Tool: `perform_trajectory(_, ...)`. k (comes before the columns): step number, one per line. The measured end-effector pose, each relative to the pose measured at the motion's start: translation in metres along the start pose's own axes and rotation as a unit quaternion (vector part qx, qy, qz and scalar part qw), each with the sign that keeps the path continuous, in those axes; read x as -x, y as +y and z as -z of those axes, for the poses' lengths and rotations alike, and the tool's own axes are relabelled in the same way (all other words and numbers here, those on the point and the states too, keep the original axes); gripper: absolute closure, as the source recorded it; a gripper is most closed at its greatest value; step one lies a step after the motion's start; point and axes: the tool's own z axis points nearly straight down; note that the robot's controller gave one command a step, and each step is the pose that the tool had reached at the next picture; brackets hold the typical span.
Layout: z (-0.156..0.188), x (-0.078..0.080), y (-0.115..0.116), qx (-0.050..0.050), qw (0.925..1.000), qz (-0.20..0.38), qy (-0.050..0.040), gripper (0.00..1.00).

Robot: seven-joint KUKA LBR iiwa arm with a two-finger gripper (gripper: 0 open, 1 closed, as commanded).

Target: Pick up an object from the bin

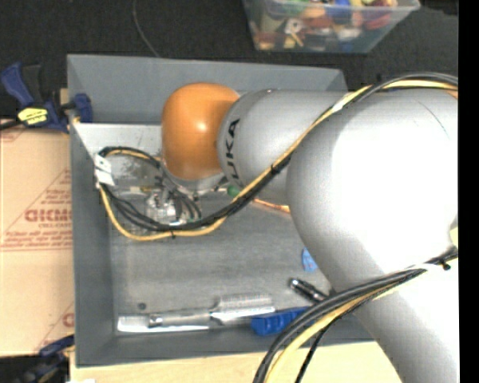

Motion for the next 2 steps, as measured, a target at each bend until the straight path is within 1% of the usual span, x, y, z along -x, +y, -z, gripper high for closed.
perform_trajectory(2,0.0000,0.0000,0.0000,0.000,1.0000,0.000,0.0000,1.00)
